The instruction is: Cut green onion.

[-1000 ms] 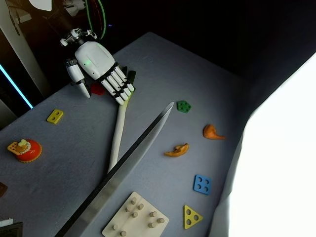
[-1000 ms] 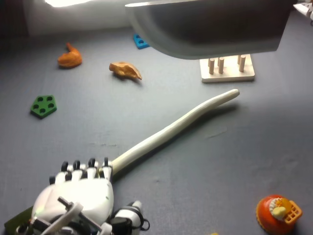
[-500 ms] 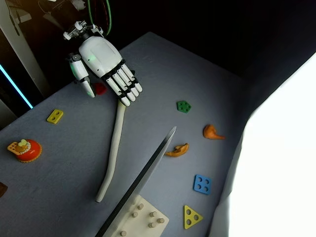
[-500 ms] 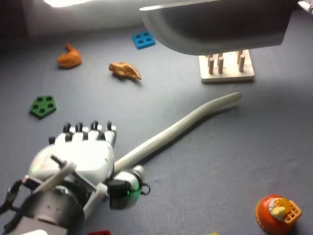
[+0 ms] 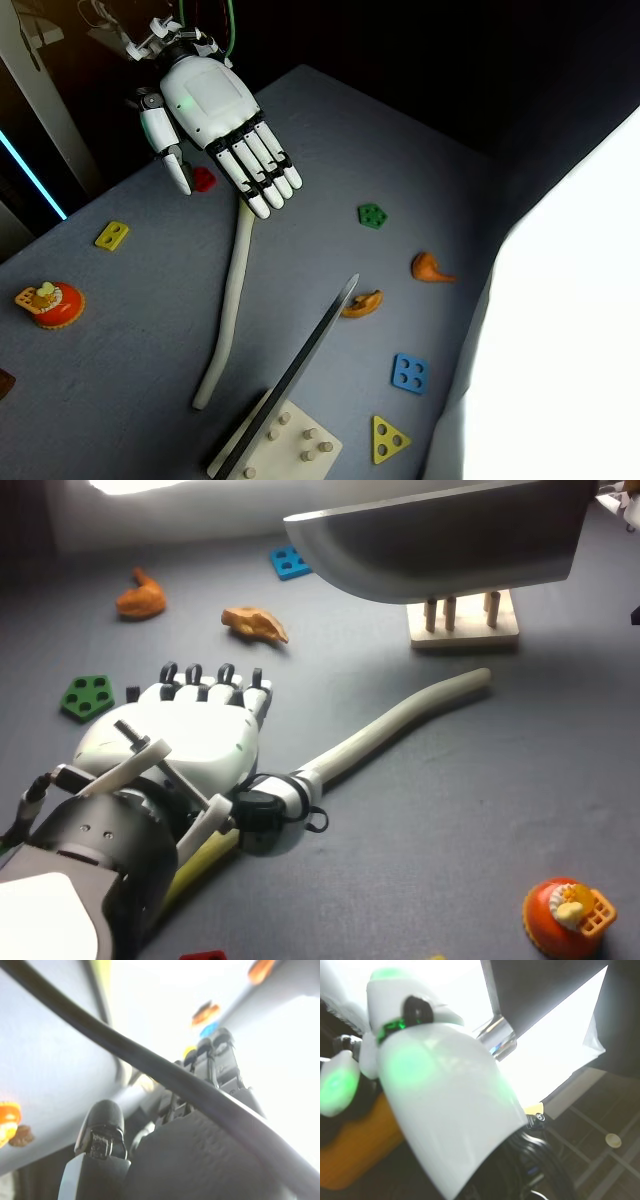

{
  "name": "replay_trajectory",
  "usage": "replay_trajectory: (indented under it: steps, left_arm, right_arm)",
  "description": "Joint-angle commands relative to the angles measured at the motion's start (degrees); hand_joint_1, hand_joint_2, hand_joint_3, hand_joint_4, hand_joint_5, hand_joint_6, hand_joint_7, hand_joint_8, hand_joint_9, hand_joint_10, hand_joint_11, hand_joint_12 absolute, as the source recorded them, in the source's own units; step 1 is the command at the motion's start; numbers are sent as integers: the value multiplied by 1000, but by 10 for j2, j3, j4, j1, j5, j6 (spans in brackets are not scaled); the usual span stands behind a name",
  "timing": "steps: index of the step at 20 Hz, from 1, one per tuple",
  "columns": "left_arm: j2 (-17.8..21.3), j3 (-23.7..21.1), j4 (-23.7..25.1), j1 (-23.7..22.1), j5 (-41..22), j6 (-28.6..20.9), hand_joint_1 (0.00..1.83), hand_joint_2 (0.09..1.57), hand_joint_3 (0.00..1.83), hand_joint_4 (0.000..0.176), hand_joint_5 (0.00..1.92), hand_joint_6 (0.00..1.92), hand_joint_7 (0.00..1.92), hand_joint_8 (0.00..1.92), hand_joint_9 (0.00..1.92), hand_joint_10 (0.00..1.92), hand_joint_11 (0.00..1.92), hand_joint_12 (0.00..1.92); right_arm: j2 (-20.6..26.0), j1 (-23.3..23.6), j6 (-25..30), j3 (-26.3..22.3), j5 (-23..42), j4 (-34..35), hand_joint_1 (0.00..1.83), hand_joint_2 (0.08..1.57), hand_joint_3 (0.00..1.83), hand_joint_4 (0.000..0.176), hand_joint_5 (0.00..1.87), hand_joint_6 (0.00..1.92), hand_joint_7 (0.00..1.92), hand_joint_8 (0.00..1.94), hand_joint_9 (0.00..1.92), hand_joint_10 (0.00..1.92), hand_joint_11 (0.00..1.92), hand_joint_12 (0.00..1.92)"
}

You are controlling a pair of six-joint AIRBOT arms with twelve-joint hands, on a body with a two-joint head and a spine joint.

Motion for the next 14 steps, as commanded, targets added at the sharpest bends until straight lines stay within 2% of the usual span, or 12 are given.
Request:
replay_trajectory:
  steps: [1, 3, 5, 7, 8, 9, 10, 12, 13, 14]
  left_arm:
    - [7, 2, 50, -10, 10, 3, 2, 1445, 1, 0, 0, 0, 0, 0, 0, 0, 0, 0]
    - [16, 3, 45, -26, -6, 20, 0, 1443, 0, 0, 0, 0, 0, 0, 0, 0, 0, 0]
    - [25, 6, 30, -49, -22, 54, 0, 1446, 1, 0, 0, 0, 0, 0, 0, 0, 0, 0]
    - [31, 7, 25, -62, -25, 61, 2, 1447, 2, 0, 0, 0, 0, 0, 0, 0, 0, 0]
    - [35, 7, 20, -70, -27, 61, 0, 1445, 1, 0, 0, 0, 0, 0, 0, 0, 0, 0]
    - [38, 6, 18, -76, -28, 61, 0, 1444, 0, 0, 0, 0, 0, 0, 0, 0, 0, 0]
    - [39, 5, 15, -80, -28, 61, 0, 1444, 1, 0, 0, 0, 0, 0, 0, 0, 0, 0]
    - [38, 3, 9, -85, -28, 61, 2, 1447, 2, 0, 0, 0, 0, 0, 0, 0, 0, 0]
    - [38, 1, 6, -86, -28, 61, 4, 1450, 3, 0, 0, 0, 0, 0, 0, 0, 0, 0]
    - [37, 0, 6, -88, -28, 61, 27, 1446, 0, 0, 0, 0, 0, 0, 0, 0, 0, 0]
  right_arm:
    - [2, 3, 8, 8, 79, 16, 1087, 1367, 0, 0, 698, 1522, 1487, 1941, 1546, 1921, 1636, 1921]
    - [-4, 0, 14, 18, 79, 16, 1061, 1403, 0, 0, 644, 1606, 1487, 1941, 1557, 1921, 1654, 1921]
    - [-11, -1, 18, 25, 79, 16, 1105, 1342, 0, 0, 734, 1434, 1498, 1941, 1571, 1921, 1670, 1921]
    - [-16, -4, 18, 29, 79, 16, 1091, 1361, 0, 0, 706, 1503, 1480, 1941, 1547, 1921, 1646, 1921]
    - [-21, -7, 19, 33, 79, 18, 1446, 1287, 0, 0, 992, 1800, 1507, 1941, 1566, 1921, 1663, 1921]
    - [-26, -9, 19, 38, 79, 18, 1166, 1343, 0, 0, 768, 1566, 1499, 1941, 1558, 1921, 1654, 1921]
    - [-30, -13, 19, 42, 79, 20, 1127, 1326, 0, 0, 768, 1435, 1505, 1941, 1566, 1921, 1662, 1921]
    - [-38, -17, 19, 50, 79, 21, 1102, 1345, 0, 0, 731, 1471, 1496, 1941, 1554, 1921, 1647, 1921]
    - [-41, -19, 19, 53, 80, 22, 1432, 1283, 0, 0, 1024, 1746, 1508, 1941, 1565, 1921, 1649, 1921]
    - [-42, -21, 23, 53, 80, 25, 1527, 1264, 0, 0, 1127, 1886, 1526, 1941, 1583, 1921, 1668, 1921]
